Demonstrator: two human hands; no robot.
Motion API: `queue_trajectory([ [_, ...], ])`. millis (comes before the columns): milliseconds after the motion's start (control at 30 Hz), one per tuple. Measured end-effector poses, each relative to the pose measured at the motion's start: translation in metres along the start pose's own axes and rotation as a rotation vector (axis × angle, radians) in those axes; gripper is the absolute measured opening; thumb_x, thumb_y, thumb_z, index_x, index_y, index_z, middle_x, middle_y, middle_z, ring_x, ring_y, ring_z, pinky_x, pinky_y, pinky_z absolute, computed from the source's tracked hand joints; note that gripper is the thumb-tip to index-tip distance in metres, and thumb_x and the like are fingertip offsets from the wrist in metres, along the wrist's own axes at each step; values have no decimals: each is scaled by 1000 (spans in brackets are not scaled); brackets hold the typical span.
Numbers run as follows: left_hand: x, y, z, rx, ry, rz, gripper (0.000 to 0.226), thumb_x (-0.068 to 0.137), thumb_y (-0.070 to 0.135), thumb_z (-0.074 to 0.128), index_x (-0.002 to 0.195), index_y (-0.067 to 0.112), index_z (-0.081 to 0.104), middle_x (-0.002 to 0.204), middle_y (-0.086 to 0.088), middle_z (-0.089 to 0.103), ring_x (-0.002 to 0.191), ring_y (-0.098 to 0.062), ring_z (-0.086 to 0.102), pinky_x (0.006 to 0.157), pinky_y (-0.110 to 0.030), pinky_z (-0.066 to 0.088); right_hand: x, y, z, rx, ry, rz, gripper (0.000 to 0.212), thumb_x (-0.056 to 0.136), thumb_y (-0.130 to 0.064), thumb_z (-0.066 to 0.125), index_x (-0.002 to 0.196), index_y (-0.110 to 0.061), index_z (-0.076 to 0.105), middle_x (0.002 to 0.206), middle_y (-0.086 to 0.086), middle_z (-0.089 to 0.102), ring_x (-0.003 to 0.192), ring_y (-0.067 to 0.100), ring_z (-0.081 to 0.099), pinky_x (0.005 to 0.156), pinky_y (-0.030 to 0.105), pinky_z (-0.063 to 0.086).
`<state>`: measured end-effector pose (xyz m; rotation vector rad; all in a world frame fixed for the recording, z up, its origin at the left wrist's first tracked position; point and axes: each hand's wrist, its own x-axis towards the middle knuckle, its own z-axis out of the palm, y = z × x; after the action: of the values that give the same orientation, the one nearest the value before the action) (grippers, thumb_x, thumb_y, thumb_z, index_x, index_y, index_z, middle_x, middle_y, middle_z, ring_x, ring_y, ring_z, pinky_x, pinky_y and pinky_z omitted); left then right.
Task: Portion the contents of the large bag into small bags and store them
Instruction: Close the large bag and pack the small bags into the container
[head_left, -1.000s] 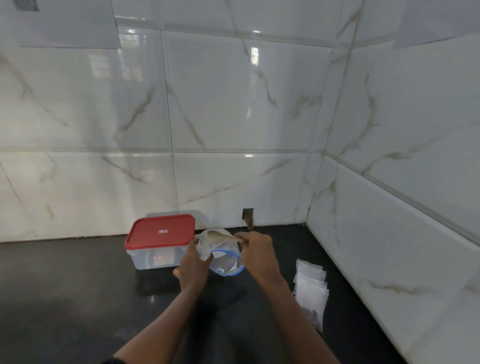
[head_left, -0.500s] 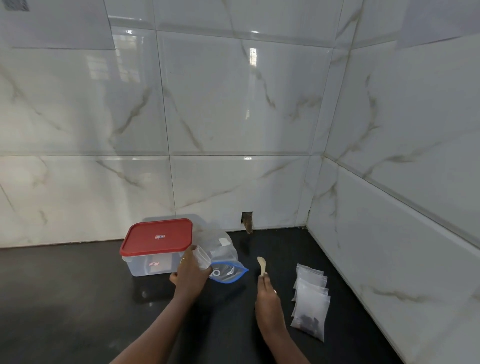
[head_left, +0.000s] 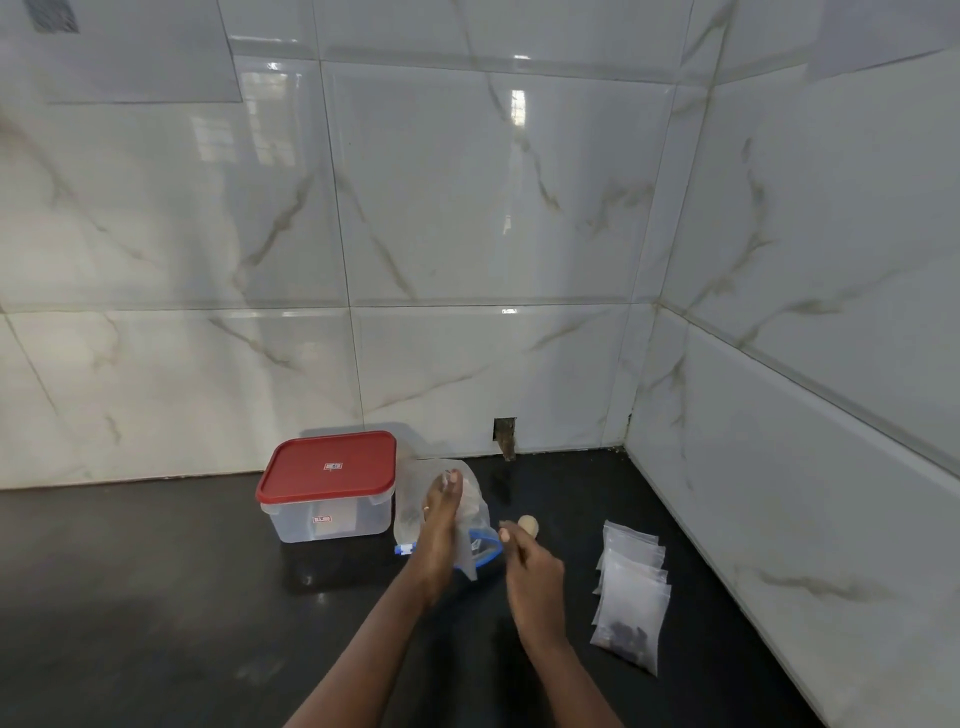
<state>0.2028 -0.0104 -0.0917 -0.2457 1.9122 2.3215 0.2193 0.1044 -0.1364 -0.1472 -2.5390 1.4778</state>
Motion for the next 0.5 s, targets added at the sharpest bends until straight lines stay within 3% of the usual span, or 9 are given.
queue_trajectory([
  [67, -6, -2, 10, -72, -34, 42, 69, 88, 61, 35, 141, 17, 33, 138, -11, 43, 127, -28, 44, 110, -44, 32, -9, -24, -12, 411, -39, 20, 22, 94, -29, 53, 111, -25, 67, 100, -9, 69, 96, 2, 63, 80, 12, 48],
  [133, -8, -7, 18, -30, -32, 141, 45, 98, 40, 28, 139, 21, 35, 136, -6, 44, 126, -23, 44, 106, -37, 37, -14, -34, -17, 497, -88, -43, 14, 90, -27, 60, 101, -32, 67, 91, -13, 70, 92, 1, 66, 80, 15, 52],
  [233, -8, -8, 22, -3, 19, 203, 33, 100, 28, 33, 131, 22, 41, 121, -6, 52, 107, -18, 55, 82, -28, 49, -12, -33, -15, 422, 20, -50, 17, 89, -21, 63, 104, -26, 70, 89, -8, 72, 88, 6, 68, 79, 24, 57],
  [333, -12, -2, 22, 27, 86, 223, 15, 99, 19, 37, 104, 17, 52, 95, -4, 57, 84, -11, 57, 63, -21, 51, -7, -30, -18, 432, 154, -11, 15, 92, -15, 59, 99, -21, 71, 93, 0, 70, 88, 12, 68, 80, 31, 58],
  [400, -14, 2, 22, 82, 133, 268, 15, 99, 15, 40, 93, 17, 54, 84, -1, 57, 74, -9, 55, 55, -14, 50, -5, -31, -22, 490, 152, 7, 23, 92, -10, 58, 85, -30, 67, 86, -4, 69, 83, 10, 67, 75, 25, 57],
  [500, -17, 3, 19, 90, 200, 314, 12, 96, 12, 46, 97, 9, 57, 79, -3, 58, 69, -10, 53, 52, -9, 47, -2, -35, -25, 523, 140, 20, 25, 91, -9, 59, 80, -31, 61, 83, -2, 69, 81, 14, 68, 73, 28, 57],
])
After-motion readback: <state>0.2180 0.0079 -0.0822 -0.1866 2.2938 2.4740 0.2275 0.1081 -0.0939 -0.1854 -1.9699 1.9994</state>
